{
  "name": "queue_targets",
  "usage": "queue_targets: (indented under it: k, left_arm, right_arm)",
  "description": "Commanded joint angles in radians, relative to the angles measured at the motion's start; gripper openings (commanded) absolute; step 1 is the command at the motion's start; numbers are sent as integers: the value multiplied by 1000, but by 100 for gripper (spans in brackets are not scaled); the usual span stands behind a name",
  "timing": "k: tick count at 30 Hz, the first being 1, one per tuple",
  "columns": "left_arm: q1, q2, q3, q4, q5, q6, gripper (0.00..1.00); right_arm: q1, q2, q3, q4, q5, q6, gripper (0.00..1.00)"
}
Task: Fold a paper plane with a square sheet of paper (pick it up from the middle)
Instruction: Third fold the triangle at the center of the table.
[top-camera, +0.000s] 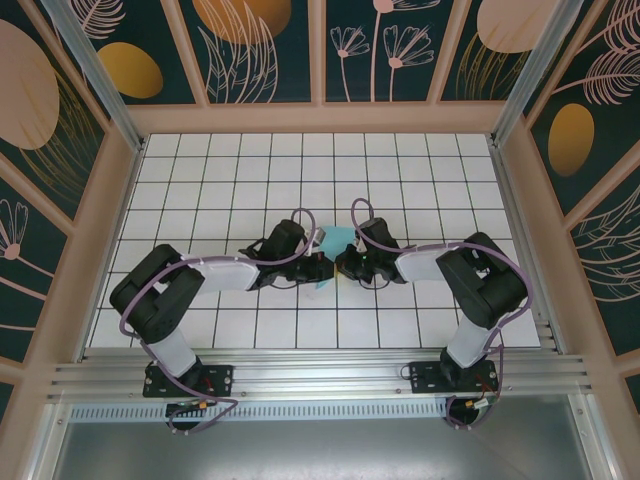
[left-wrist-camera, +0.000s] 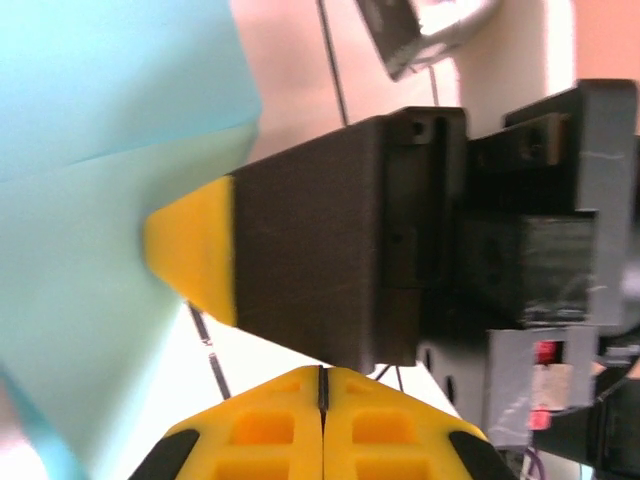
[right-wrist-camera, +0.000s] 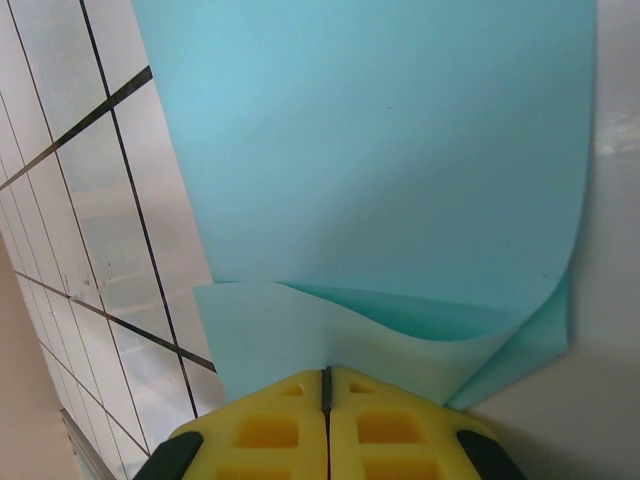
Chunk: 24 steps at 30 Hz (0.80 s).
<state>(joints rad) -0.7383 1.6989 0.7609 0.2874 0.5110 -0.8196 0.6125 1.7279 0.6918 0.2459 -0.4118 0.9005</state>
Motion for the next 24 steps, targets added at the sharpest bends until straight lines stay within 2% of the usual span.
queue_targets:
  k: [1,4,10,17,24]
  left_arm:
    - [-1,-24,-34,-3,-80,-16,2]
    - [0,-27,-42,2,-108,-27,0]
    - [0,8,-16,47,-60,-37,2]
    - [0,85,36,-29,-80,-16,2]
    - [-1,96,47,-59,-120,2,5]
  right_arm:
    - [8,55,2,-74,73,6,8]
    - [7,56,2,-76,73,6,8]
    - [8,55,2,-77,71,4,8]
    - [8,55,3,-77,71,5,8]
    - [8,53,5,-84,71,2,8]
